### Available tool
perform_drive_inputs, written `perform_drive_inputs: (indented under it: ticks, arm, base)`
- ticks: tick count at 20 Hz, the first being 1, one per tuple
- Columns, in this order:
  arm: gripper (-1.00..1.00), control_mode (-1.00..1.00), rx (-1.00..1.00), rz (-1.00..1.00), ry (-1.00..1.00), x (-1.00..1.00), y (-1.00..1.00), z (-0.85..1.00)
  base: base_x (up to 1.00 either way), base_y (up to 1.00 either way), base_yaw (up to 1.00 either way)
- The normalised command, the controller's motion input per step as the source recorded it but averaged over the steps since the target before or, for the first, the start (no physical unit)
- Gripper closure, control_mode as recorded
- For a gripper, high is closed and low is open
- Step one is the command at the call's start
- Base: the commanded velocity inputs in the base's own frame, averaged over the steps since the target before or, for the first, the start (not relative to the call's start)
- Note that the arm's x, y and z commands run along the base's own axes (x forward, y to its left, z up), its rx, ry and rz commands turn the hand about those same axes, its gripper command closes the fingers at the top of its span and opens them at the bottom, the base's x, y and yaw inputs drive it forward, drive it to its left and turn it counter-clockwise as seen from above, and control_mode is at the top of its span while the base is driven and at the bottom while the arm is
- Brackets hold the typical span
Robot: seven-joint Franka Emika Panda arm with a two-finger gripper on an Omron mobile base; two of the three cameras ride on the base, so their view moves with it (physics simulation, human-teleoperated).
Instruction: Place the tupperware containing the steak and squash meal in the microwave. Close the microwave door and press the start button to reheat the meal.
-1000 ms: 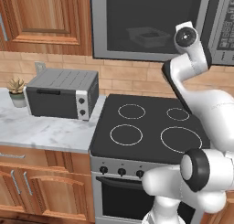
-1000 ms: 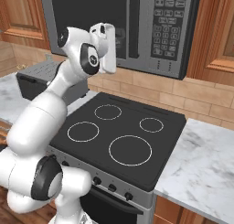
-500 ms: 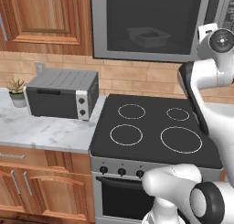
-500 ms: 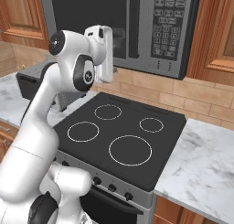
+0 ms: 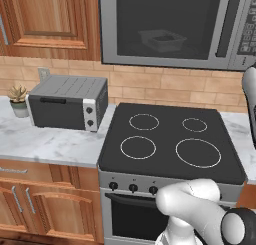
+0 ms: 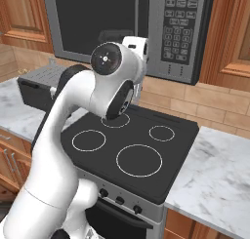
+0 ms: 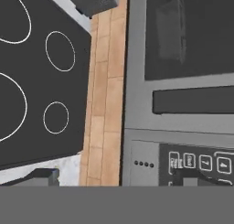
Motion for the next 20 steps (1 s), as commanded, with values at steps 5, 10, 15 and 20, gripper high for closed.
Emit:
perform_drive_inputs:
  ticks: [5,10,15,20]
  arm:
    - [-1.00,-1.00,0.12,0.07,-0.13,-0.25,-0.51,0.00]
    - [-1.00,-1.00,0.13,0.06,-0.09,-0.07,-0.46,0.00]
    - [1.00,-1.00,0.10,0.06,-0.04,-0.01,-0.33,0.00]
    - [1.00,-1.00,0.03,0.06,-0.02,0.00,-0.04,0.00]
  base:
    - [0.00,0.00,0.00]
    - [0.00,0.00,0.00]
    - [0.00,0.00,0.00]
    - [0.00,0.00,0.00]
